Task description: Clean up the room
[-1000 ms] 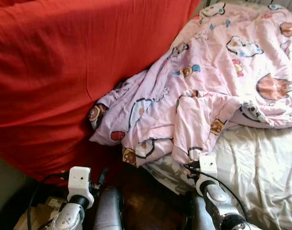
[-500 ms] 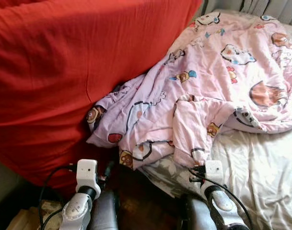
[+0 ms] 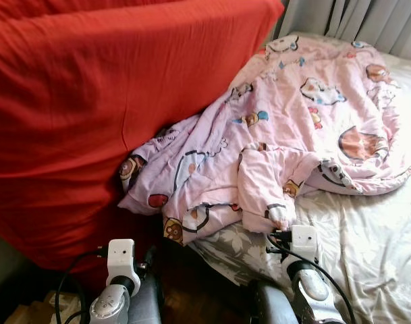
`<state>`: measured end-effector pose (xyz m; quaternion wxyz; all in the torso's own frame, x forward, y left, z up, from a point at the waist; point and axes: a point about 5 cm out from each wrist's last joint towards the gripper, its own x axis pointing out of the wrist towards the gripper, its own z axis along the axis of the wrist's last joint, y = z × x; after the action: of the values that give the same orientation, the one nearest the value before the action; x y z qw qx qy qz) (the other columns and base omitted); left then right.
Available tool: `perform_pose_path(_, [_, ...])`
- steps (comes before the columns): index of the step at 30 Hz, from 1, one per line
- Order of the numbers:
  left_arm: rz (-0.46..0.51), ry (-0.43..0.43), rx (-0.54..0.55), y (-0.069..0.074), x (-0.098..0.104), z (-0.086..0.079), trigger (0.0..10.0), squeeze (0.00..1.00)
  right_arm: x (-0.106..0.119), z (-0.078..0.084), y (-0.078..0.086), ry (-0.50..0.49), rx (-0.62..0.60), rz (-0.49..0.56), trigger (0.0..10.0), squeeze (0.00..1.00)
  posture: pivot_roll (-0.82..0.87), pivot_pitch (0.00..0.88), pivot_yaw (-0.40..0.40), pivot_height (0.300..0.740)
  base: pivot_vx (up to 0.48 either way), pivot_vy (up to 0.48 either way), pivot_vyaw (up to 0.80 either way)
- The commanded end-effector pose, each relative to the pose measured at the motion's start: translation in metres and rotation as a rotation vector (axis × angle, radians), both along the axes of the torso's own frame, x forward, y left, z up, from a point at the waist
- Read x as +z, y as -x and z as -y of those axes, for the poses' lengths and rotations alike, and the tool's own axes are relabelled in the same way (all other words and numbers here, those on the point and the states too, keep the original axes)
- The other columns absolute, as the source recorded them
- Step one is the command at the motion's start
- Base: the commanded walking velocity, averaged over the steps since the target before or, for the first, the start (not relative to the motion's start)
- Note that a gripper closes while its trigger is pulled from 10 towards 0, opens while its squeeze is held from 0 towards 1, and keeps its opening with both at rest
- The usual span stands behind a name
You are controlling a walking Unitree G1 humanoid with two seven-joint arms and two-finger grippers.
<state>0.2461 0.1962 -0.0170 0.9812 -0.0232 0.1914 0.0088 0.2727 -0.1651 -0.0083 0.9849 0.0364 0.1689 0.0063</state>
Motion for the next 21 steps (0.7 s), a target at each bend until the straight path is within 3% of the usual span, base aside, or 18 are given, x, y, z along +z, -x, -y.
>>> perform_pose_path(1, [-0.054,0.003,0.023,0.007,-0.009,-0.004,10.0,0.00,0.005,0.001,-0.004,0.002,-0.010,0.023,10.0,0.00,0.14,0.048,-0.050,0.655,0.000,0.000,0.00])
perform_pose_path(10, [-0.147,-0.024,0.017,0.016,-0.022,-0.012,10.0,0.00,0.010,0.012,-0.004,-0.001,-0.075,0.075,10.0,0.00,0.15,0.021,-0.032,0.700,0.000,0.000,0.00])
perform_pose_path(16, [-0.249,-0.006,0.057,0.031,-0.036,-0.018,10.0,0.00,0.011,0.014,-0.001,0.006,-0.088,0.091,10.0,0.00,0.15,0.005,-0.039,0.725,0.000,0.000,0.00])
perform_pose_path(17, [-0.323,-0.015,0.067,0.043,-0.045,-0.020,10.0,0.00,0.012,0.016,0.000,0.012,-0.082,0.105,10.0,0.00,0.16,0.000,-0.044,0.735,0.000,0.000,0.00])
perform_pose_path(21, [-0.390,-0.033,0.059,0.054,-0.053,-0.018,10.0,0.00,0.012,0.018,0.001,0.021,-0.071,0.109,10.0,0.00,0.17,0.000,-0.045,0.740,0.000,0.000,0.00])
